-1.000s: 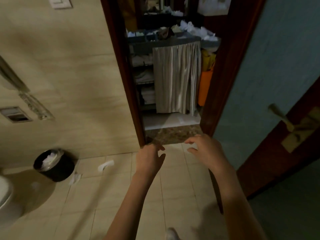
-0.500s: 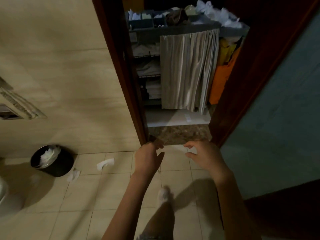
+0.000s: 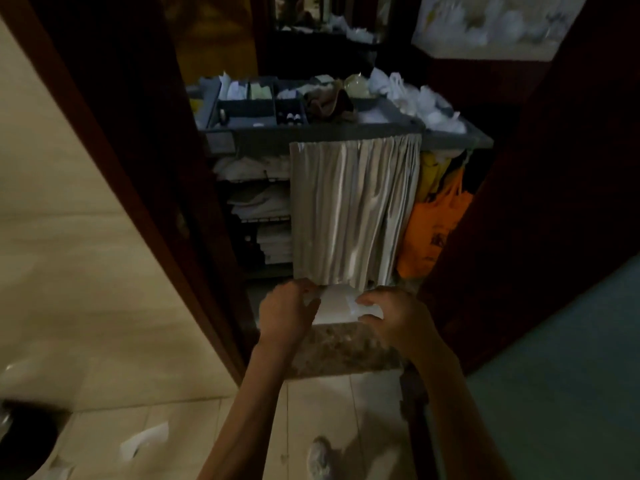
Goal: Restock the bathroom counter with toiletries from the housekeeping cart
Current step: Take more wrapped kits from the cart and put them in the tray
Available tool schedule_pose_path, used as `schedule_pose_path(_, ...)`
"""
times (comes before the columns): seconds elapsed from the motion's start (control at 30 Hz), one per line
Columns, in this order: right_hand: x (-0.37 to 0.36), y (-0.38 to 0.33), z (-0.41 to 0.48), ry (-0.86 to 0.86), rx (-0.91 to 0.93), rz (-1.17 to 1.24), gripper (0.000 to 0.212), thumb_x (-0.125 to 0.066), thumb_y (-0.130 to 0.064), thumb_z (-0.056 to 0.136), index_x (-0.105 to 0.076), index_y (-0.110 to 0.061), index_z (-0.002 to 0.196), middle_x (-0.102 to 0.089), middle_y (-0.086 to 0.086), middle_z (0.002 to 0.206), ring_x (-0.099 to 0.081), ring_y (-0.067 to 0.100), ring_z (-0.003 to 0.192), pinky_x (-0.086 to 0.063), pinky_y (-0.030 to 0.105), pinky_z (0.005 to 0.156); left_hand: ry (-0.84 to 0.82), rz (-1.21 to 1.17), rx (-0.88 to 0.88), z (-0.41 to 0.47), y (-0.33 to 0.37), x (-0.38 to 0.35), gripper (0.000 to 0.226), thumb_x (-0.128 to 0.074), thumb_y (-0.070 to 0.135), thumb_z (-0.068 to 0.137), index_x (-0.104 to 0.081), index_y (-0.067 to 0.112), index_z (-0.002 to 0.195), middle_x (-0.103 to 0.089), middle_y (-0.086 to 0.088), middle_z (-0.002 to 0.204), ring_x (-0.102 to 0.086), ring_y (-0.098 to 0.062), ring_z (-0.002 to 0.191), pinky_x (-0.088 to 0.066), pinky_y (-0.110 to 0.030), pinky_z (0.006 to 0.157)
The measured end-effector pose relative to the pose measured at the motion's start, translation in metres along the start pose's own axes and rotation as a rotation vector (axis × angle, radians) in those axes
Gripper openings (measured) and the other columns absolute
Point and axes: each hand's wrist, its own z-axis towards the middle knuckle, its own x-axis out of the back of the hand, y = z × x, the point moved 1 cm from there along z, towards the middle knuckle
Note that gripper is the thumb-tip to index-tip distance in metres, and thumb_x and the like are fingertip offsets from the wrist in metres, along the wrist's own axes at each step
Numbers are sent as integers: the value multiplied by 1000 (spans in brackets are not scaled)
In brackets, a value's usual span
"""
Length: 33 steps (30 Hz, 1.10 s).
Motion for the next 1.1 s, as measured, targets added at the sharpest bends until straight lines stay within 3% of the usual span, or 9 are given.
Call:
schedule_pose_path(0.33, -2, 12, 163, -144, -17, -113, 34, -60, -33, 93, -61, -22, 125, -59, -5, 127, -53, 15, 119, -41, 31, 102, 17, -21, 22, 161, -16, 9, 29, -59, 38, 89, -66, 34, 116, -67, 6, 117, -63, -18, 105, -49, -29, 81)
schedule_pose_path(0.53, -2, 17, 257, -155, -41, -96, 27, -63, -30, 90, -66, -27, 117, -62, -7, 121, -55, 10, 111, -42, 27, 93, 131, -113, 28, 249, -37, 22, 29, -61, 31, 88, -69, 17, 112, -69, -6, 109, -66, -26, 96, -53, -38, 79)
schedule_pose_path(0.63, -7, 15, 322, -180, -5, -110, 31, -62, -34, 91, -63, -31, 121, -61, -8, 120, -56, 11, 109, -41, 25, 84, 133, -85, 88, 304, -49, 29, 23, -60, 29, 90, -69, 23, 110, -69, 1, 109, -65, -20, 96, -53, -37, 80)
schedule_pose_path(0.77, -14, 9, 430, -228, 101, -58, 34, -60, -31, 93, -59, -26, 127, -61, -4, 123, -56, 12, 110, -43, 25, 89, 207, -77, 176, 379, -69, 45, 20, -59, 27, 91, -68, 25, 110, -68, 3, 107, -63, -15, 98, -52, -32, 79)
schedule_pose_path(0.9, -10, -9, 534, -221, 212, -22, 31, -60, -31, 93, -59, -31, 124, -60, -10, 121, -53, 6, 111, -39, 20, 87, 249, -75, 216, 450, -86, 75, 23, -61, 27, 91, -66, 25, 112, -67, 4, 108, -62, -13, 99, -52, -34, 81)
schedule_pose_path(1.1, -9, -30, 662, -189, 299, 34, 31, -64, -31, 92, -63, -27, 122, -63, -7, 120, -57, 15, 110, -49, 31, 89, 357, -68, 271, 553, -101, 106, 23, -62, 25, 89, -66, 25, 112, -67, 3, 106, -63, -17, 98, -53, -36, 81)
